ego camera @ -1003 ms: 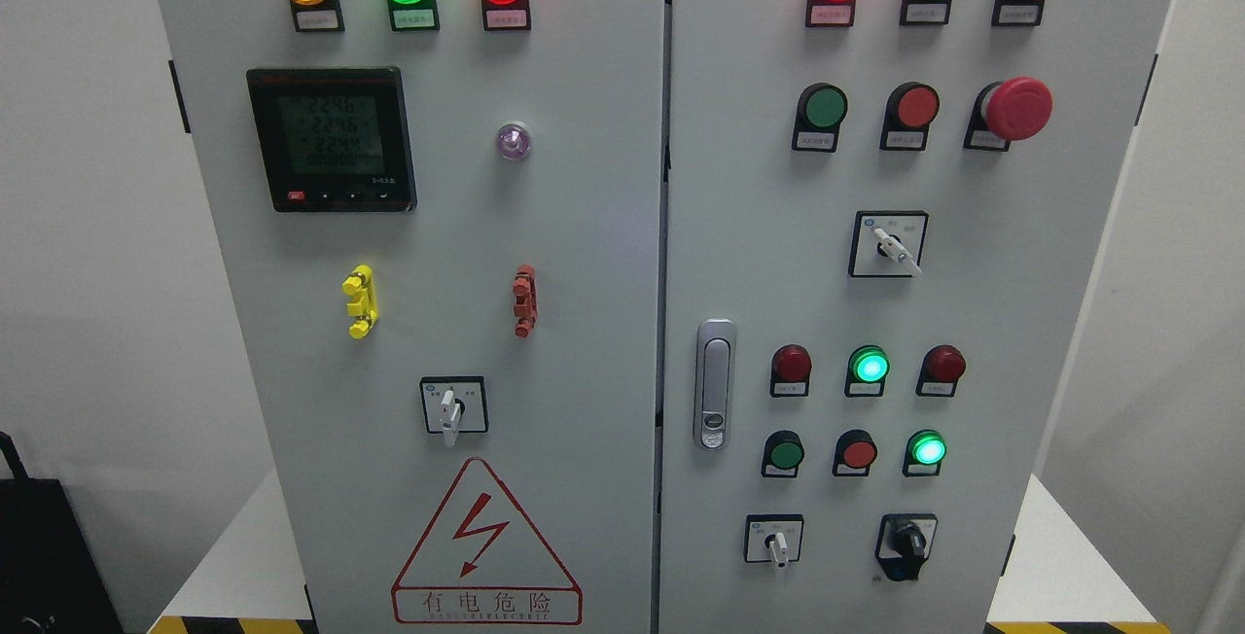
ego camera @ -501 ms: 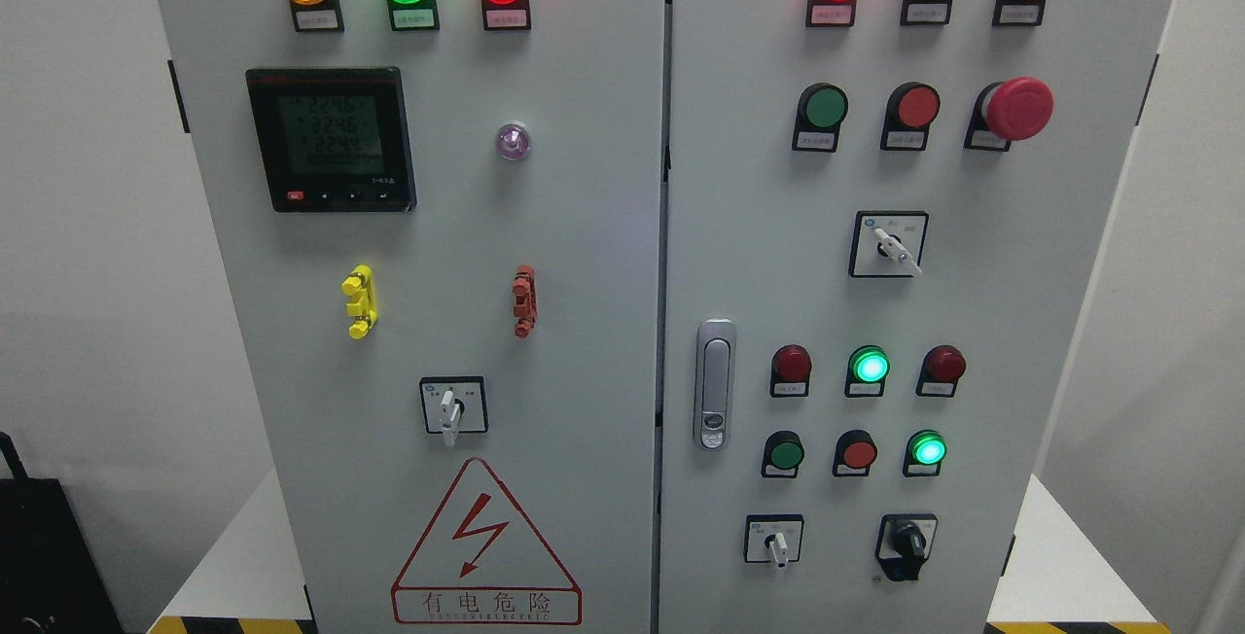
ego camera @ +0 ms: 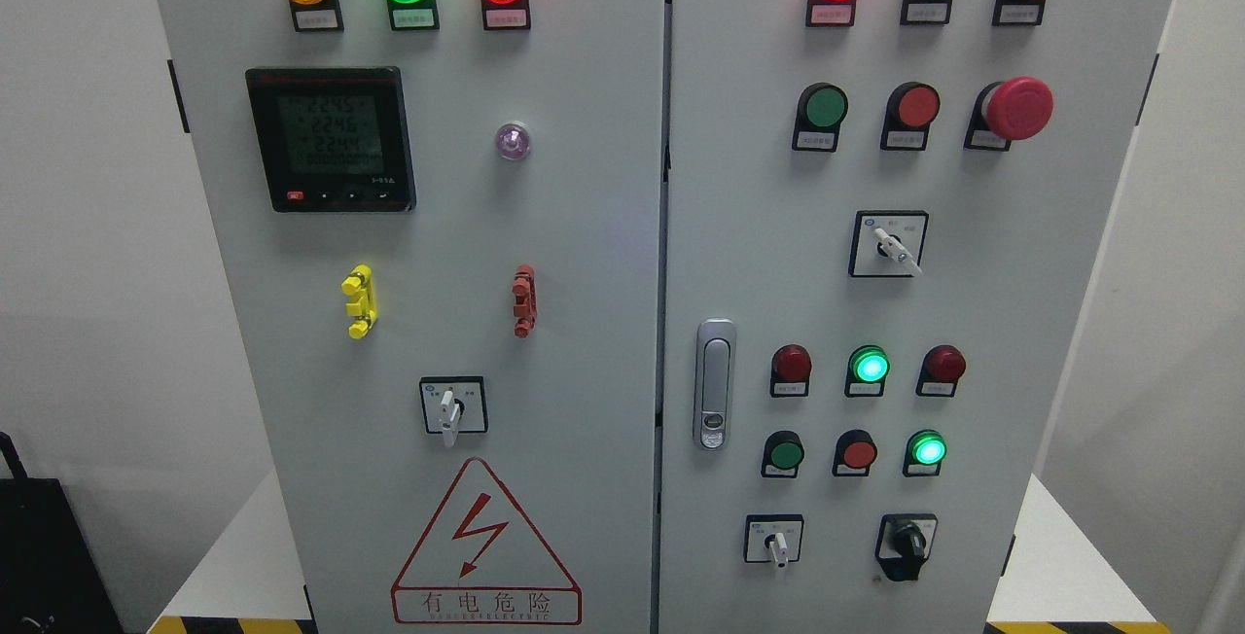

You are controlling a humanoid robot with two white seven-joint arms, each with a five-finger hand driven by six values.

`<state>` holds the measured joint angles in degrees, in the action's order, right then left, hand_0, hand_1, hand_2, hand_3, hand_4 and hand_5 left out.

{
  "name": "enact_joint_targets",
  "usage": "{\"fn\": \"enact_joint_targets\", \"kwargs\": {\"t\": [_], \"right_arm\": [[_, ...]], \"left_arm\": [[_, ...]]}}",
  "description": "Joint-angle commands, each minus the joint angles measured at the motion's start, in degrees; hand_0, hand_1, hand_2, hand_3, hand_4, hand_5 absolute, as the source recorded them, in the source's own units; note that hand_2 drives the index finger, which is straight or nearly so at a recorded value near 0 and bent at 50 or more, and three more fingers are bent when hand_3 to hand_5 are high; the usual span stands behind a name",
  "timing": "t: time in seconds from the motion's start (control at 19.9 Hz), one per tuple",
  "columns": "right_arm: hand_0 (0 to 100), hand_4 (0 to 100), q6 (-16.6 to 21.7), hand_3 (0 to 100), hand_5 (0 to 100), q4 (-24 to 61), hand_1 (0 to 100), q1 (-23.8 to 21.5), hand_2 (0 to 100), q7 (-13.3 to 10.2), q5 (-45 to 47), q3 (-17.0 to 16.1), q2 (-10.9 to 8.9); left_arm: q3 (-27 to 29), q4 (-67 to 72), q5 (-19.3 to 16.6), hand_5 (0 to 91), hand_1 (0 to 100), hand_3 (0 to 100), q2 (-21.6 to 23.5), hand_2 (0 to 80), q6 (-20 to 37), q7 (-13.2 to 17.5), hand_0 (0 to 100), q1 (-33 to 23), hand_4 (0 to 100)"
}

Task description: Turn on light switch 1

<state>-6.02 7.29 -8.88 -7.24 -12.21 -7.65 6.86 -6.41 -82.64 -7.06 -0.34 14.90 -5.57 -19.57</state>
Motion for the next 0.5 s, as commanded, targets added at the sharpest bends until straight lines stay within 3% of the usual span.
{"fn": "enact_joint_targets", "kwargs": {"t": [0.0, 0.2, 0.45], "right_arm": [[5, 0, 0.04, 0, 0, 0.00, 0, 0.00, 0, 0.30, 0.00, 0.00, 0.00], [5, 0, 0.04, 0, 0, 0.00, 0, 0.00, 0, 0.38, 0.00, 0.00, 0.00], [5, 0, 0.04, 0, 0, 0.00, 0, 0.00, 0, 0.30, 0.00, 0.00, 0.00]], "left_arm": [[-0.27, -21.41, -0.32, 44.8, 23, 56, 0.86, 32.6, 0.74, 0.21, 35, -0.03, 72], [-0.27, -25.29, -0.24, 54.8, 23, 58, 0.77, 33.5, 0.66, 0.12, 34, 0.58, 74], [-0.36, -26.09, -0.23, 56.2, 25, 59, 0.51, 34.5, -0.05, 0.12, 33, 4.62, 74]]}}
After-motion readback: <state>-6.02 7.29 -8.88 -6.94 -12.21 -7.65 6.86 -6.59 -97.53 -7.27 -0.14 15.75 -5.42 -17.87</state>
